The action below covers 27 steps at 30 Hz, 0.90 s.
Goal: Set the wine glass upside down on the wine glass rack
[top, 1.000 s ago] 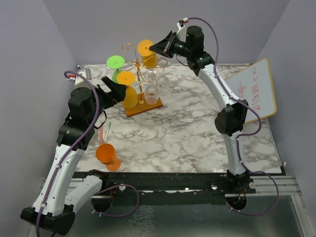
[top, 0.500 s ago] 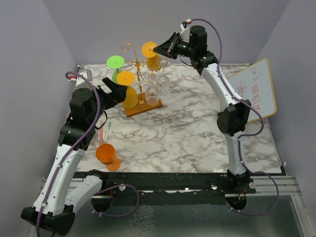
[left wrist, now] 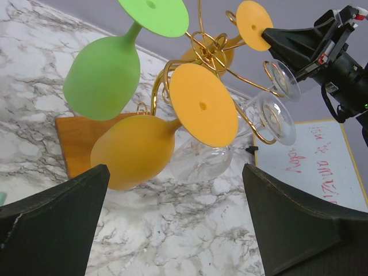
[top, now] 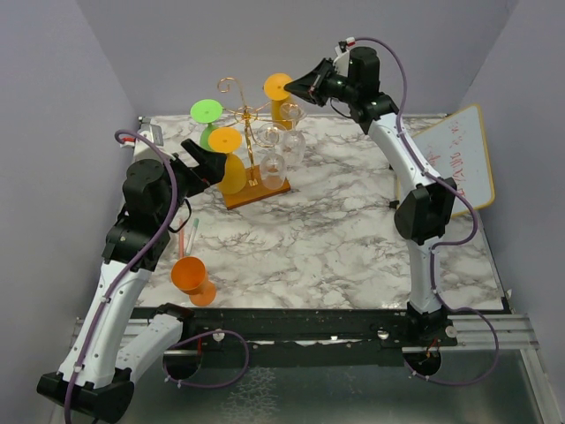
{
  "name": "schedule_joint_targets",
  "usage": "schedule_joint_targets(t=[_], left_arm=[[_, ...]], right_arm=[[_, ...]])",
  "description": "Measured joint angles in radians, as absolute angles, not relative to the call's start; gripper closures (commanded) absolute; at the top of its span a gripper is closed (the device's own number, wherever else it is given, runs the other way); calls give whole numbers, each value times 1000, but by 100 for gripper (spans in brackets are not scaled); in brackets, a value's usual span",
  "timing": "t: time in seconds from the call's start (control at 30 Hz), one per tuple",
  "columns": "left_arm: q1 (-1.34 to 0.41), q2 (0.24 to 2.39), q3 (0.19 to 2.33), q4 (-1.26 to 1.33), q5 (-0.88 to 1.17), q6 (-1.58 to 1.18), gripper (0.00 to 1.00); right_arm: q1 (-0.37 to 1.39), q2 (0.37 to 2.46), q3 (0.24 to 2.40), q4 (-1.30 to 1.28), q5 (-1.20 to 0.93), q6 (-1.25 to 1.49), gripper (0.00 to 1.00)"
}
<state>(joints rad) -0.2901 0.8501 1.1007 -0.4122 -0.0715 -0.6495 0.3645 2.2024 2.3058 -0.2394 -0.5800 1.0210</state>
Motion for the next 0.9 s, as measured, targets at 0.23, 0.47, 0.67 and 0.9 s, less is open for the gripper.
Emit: schedule_joint_targets(t=[0.23,0.47,0.67,0.9], left_arm=[[-290,850,1098,-412,-71,-651,1],[-290,845,1098,-412,-68,-651,1],[-290,834,1098,-411,-68,-651,1],[-290,834,1098,-411,-68,-651,1]], right_arm=[[360,2202,2297,-213,-558,1037,99],[360,2205,2297,-177,-559,1038,93],[360,2219,2304,-165,-565,1028,85],[360,2252,2341,-162,-572,1020,88]])
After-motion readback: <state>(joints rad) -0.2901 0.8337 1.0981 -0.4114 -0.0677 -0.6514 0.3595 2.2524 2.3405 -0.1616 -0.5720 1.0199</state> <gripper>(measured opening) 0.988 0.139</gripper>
